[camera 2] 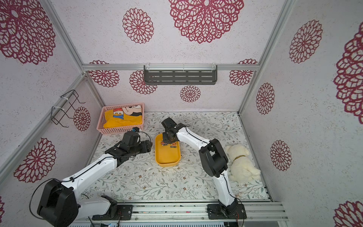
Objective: Take the batteries out of the storage box
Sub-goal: Pick up the battery from the storage box, then place the battery at the center of the board.
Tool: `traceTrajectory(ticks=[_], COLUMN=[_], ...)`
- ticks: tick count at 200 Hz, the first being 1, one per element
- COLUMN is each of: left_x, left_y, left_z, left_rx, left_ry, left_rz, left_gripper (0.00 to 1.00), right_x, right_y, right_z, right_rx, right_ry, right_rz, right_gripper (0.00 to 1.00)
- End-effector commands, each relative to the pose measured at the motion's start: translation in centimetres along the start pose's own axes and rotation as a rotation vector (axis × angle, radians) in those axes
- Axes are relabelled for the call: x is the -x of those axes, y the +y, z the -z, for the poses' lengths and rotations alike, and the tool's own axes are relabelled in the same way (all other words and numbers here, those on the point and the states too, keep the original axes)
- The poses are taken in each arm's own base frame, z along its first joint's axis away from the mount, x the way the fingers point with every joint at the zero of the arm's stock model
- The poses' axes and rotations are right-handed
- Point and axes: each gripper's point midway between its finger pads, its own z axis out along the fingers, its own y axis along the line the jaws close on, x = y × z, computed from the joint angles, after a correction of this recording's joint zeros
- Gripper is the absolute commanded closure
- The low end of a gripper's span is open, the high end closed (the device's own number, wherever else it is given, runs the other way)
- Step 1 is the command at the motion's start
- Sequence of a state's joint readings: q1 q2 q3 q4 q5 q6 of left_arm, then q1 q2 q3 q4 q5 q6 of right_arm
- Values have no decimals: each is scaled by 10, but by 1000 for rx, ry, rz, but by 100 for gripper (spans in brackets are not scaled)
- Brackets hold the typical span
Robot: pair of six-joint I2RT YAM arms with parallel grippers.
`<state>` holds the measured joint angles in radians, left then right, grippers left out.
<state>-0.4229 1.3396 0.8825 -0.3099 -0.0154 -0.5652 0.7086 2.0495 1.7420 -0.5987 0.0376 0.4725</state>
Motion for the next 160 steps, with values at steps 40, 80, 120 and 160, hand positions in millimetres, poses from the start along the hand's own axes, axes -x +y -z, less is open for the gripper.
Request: traceTrajectory(ticks=[40,80,120,160], left_x=[4,-10,-21,-27], left_y=[-16,-14,-21,-29], left_z=[-45,-74,-93,-103], left_rx=[-84,-71,-59,-53], left_ry=[103,172,208,229], left_rz=[-13,-20,-72,-103], left_gripper=[33,37,45,57], right_x=[-11,-43,-61,-72], right_y=[-85,-121,-127,-138], right_z=[34,23,9,0], right_rx=[-154,-213,-206,-243], right_ry=[-51,-31,-27,-23], right_rz=[-104,-119,-79,-76], right_gripper=[100,100,100,100])
